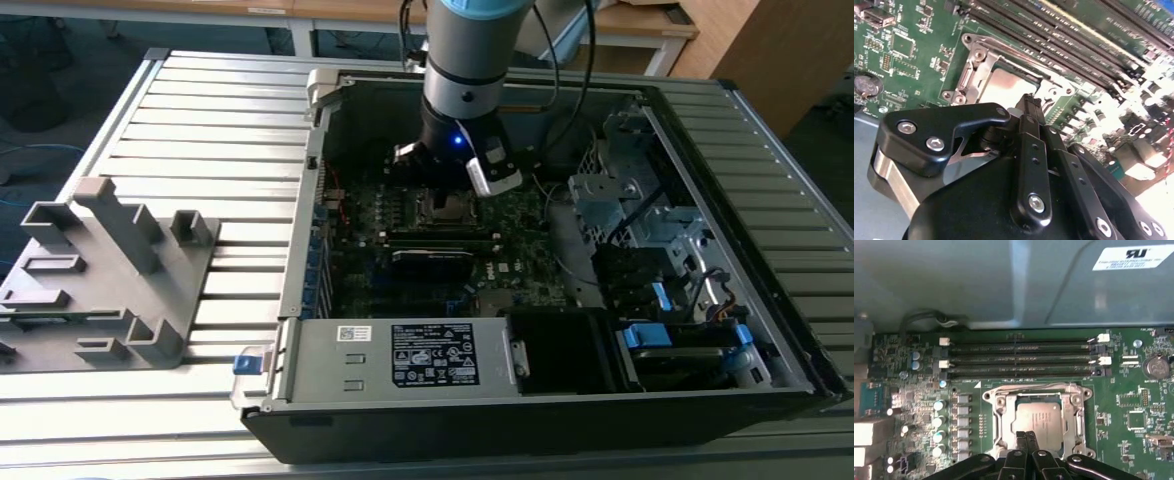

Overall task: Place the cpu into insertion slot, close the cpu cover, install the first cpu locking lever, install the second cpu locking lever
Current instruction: 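Install the second cpu locking lever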

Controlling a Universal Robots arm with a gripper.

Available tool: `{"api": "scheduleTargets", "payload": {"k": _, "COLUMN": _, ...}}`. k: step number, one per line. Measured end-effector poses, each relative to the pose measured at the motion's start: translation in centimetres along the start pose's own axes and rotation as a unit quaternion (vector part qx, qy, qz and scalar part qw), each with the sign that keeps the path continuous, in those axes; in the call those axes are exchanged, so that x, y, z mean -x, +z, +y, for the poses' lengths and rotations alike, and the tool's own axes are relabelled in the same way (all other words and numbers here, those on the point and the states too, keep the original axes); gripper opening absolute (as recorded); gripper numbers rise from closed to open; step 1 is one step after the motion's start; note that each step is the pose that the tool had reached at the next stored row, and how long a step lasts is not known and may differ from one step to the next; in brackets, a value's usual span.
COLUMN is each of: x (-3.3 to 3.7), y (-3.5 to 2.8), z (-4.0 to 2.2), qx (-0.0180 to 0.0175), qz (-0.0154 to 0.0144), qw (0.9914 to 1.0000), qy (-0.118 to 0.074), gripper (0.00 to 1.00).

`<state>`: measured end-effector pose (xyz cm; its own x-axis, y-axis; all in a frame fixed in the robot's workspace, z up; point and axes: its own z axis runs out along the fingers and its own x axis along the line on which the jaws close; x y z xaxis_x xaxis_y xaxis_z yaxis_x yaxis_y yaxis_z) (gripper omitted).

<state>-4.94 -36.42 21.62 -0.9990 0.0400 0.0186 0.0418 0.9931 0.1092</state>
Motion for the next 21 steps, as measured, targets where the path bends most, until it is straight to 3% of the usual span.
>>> {"api": "scheduleTargets", "payload": {"k": 4, "x": 0.46, "y": 0.07, "z": 0.4, "qx": -0.0004, "qz": -0.0001, "qw": 1.0, "qy": 0.0, "gripper": 0.11}}
{"api": "scheduleTargets", "payload": {"k": 8, "x": 1.47, "y": 0.09, "z": 0.55, "qx": -0.0007, "qz": -0.0001, "qw": 1.0, "qy": 0.0, "gripper": 0.11}}
{"api": "scheduleTargets", "payload": {"k": 10, "x": 1.72, "y": 0.1, "z": 0.56, "qx": -0.0026, "qz": -0.0004, "qw": 1.0, "qy": 0.002, "gripper": 0.11}}
{"api": "scheduleTargets", "payload": {"k": 13, "x": 1.73, "y": 0.1, "z": 0.64, "qx": -0.0069, "qz": -0.0013, "qw": 0.99993, "qy": 0.009, "gripper": 0.11}}
{"api": "scheduleTargets", "payload": {"k": 21, "x": 1.27, "y": 0.14, "z": 0.8, "qx": -0.0077, "qz": -0.0022, "qw": 0.99992, "qy": 0.01, "gripper": 0.11}}
